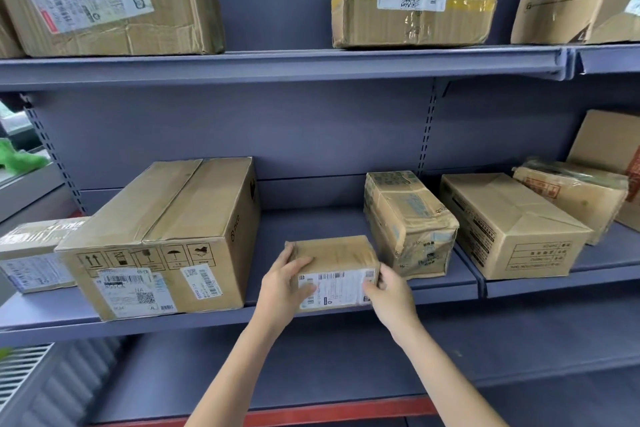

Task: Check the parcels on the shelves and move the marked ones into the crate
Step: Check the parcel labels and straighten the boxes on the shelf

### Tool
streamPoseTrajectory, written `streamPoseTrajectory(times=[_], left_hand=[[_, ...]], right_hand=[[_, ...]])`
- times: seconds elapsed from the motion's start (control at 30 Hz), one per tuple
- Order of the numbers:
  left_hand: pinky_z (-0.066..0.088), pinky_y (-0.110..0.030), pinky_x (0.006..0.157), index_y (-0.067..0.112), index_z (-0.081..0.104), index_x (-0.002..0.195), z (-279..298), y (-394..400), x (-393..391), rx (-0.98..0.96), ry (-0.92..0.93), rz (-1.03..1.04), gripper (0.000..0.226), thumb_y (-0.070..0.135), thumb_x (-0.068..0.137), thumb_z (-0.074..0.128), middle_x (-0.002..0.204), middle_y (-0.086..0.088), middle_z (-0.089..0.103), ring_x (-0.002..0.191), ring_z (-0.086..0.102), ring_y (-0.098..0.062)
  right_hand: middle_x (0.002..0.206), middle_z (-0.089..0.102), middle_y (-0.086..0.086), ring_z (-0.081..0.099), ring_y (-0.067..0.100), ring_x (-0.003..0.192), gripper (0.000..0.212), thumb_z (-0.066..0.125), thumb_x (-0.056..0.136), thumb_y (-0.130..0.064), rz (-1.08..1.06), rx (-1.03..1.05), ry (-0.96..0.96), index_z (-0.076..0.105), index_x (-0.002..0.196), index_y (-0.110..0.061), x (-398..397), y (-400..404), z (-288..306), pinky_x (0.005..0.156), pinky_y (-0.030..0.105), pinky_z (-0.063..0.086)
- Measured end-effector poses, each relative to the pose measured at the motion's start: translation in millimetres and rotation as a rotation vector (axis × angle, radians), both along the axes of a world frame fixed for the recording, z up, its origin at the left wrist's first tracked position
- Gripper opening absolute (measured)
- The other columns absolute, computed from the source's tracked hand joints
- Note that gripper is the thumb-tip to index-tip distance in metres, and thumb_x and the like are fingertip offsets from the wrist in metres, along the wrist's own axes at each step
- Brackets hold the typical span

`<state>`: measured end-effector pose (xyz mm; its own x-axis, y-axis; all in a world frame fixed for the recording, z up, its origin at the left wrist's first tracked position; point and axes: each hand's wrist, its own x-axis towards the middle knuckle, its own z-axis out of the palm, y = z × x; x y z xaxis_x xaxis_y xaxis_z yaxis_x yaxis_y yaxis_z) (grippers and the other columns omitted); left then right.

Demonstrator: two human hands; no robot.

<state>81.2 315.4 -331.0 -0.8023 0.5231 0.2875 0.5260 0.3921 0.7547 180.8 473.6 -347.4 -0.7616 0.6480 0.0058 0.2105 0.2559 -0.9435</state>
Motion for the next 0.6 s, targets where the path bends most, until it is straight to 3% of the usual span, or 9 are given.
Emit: streamPoseTrajectory(times=[0.17, 0.43, 0.6], left_hand=[[0.031, -0.025, 0.11, 0.015, 0.058, 0.124, -9, 7, -19, -0.05, 0.033, -0.016, 0.053, -0.005, 0.076, 0.068, 0.152, -0.003, 0.025, 0.139, 0.03, -0.018], [0.012, -0.026, 0.111, 0.014, 0.053, 0.127, -7, 24, -52, -0.118, 0.073, 0.011, 0.047, -0.002, 0.084, 0.058, 0.155, -0.005, 0.014, 0.139, 0.012, -0.026], [0.011, -0.031, 0.114, 0.014, 0.052, 0.128, -8, 33, -73, -0.108, 0.056, 0.017, 0.046, -0.004, 0.085, 0.056, 0.156, -0.002, 0.013, 0.14, 0.009, -0.024]], right_hand=[[0.106, 0.068, -0.001, 0.061, 0.019, 0.103, 0.032, 0.05, 0.083, -0.002, 0.027, -0.017, -0.041, 0.059, 0.108, -0.019, -16, 6, -11, 0.092, 0.042, 0.049], [0.112, 0.066, 0.001, 0.06, 0.022, 0.107, 0.042, 0.044, 0.083, 0.005, 0.051, 0.029, -0.064, 0.058, 0.114, -0.019, -56, 23, -7, 0.094, 0.044, 0.047], [0.109, 0.065, -0.004, 0.058, 0.013, 0.102, 0.042, 0.045, 0.085, 0.005, 0.062, -0.007, -0.035, 0.057, 0.117, -0.02, -71, 27, -3, 0.095, 0.034, 0.047]])
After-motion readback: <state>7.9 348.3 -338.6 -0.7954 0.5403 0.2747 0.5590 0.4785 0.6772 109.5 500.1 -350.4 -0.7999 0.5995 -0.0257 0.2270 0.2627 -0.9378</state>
